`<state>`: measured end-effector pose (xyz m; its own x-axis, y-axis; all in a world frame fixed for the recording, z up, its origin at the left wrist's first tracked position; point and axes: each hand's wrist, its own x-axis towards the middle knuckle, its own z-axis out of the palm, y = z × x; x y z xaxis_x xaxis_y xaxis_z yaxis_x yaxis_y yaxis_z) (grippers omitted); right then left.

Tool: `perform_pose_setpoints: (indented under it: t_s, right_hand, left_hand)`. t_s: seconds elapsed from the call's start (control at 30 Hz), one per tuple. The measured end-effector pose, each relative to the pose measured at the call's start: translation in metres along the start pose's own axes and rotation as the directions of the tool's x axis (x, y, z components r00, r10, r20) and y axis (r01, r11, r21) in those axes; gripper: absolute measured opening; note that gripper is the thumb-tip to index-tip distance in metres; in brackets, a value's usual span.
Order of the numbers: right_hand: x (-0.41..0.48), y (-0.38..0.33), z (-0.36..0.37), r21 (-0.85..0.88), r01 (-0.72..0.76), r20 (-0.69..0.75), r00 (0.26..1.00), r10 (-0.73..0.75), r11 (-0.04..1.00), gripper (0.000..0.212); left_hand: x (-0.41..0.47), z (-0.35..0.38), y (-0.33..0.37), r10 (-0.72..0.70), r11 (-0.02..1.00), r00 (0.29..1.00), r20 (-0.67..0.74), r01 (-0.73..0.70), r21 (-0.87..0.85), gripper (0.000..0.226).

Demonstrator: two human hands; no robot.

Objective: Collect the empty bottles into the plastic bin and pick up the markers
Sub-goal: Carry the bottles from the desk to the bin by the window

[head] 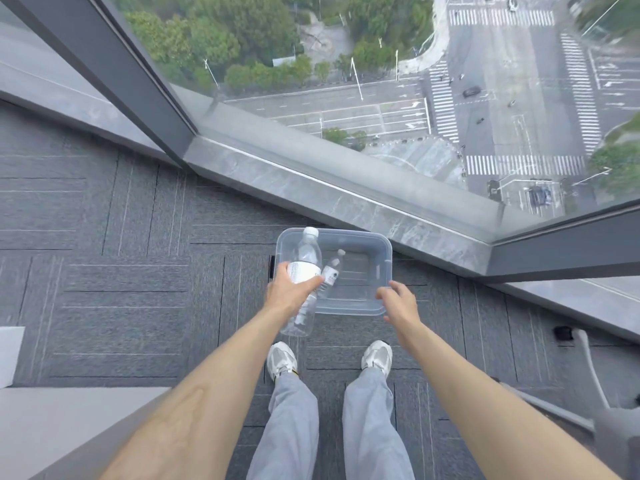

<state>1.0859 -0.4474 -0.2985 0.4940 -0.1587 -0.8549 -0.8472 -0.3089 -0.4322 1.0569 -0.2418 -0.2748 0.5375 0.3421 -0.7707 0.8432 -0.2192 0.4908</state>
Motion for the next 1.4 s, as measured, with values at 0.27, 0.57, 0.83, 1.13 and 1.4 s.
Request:
perform_pose_setpoints:
  t_s: [0.27,0.57,0.83,1.13,1.4]
  right_hand:
    - [0.025,0.016,-0.001,0.001,0.025,-0.007,1.0,-0.025,1.0,0.063]
    - [0.023,0.031,-0.027,0.053,0.107,-0.132,0.986,-0.099,0.993,0.046]
    - [0.064,0.052,-0.053,-0.136,0.152,-0.129,0.977,-0.17,0.979,0.043]
    - [0.082,0.051,-0.063,-0.25,0.205,-0.113,0.965,-0.239,0.946,0.039]
    - [0.036,0.013,-0.057,-0.265,0.236,-0.083,0.961,-0.266,0.935,0.038]
  left_hand:
    - [0.022,0.028,-0.009,0.01,1.0,1.0,0.017,-0.01,0.025,0.073]
    - [0.043,0.075,-0.014,0.032,0.992,0.999,0.041,-0.037,0.122,0.07]
    - [0.093,0.132,-0.013,0.211,0.803,0.962,0.173,-0.271,0.53,0.087]
    - [0.116,0.144,-0.009,0.373,0.721,0.922,0.107,-0.36,0.592,0.077]
    - [0.045,0.098,0.008,0.202,0.921,0.979,0.027,-0.2,0.334,0.048]
